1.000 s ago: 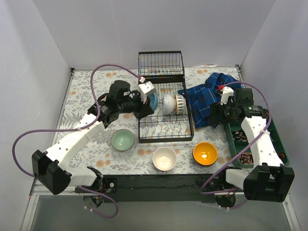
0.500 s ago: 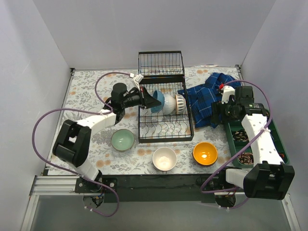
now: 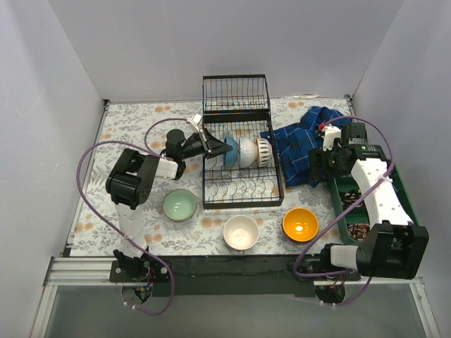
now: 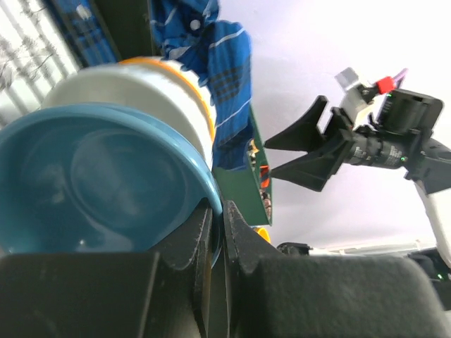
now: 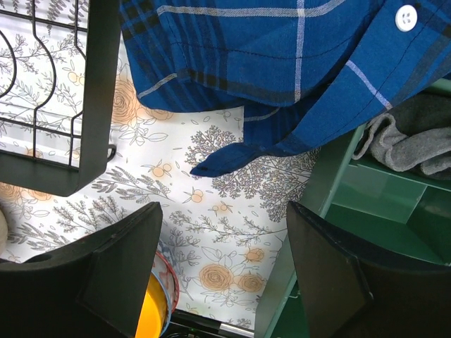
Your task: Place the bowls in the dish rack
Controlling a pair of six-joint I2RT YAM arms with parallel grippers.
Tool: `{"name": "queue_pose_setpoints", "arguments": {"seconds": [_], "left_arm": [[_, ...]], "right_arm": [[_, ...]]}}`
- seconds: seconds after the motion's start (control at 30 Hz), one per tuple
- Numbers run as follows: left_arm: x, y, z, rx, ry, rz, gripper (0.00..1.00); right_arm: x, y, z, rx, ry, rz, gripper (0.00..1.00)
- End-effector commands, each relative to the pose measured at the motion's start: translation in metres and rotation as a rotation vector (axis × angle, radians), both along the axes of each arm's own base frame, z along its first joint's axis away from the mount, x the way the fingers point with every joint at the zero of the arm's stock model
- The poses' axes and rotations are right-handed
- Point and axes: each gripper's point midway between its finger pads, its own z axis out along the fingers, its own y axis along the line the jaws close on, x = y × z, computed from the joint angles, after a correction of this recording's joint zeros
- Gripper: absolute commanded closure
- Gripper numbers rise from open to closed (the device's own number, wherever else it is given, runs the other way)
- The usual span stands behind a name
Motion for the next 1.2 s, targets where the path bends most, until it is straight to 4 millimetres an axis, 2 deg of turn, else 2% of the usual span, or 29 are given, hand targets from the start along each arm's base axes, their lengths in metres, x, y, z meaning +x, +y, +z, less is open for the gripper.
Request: {"name": "queue_pose_setpoints", "arguments": {"seconds": [0.0,0.23,0.5,1.0,1.17], "left_arm": [[0.009,-0.008,0.029,-0.086,-0.090,-0.057,1.00],[0.012,-0.019,0.031,-0.130,-0.083,-0.091,1.00],[0.011,-0.027,0.034,-0.190,-0.038,-0.103,1.00],[0.010,-0.030,0.014,-0.241,0.078,-0.097,1.00],[0.006,-0.027,0.029,-0.311,0.050,-0.103,1.00]], "right_arm": [[0.010,-0.002,0.013,-0.012,-0.034,0.011,0.20],[0.002,-0.004,0.003,-0.020,-0.002,0.009,0.20],[0.004,-0.005,-0.003,-0.029,0.022,0.011,0.20],[0.008,-0.005,-0.008,-0.032,0.054,0.019,0.20],[0.002,-0.003,-0.018,-0.034,0.087,0.031,0.20]]}}
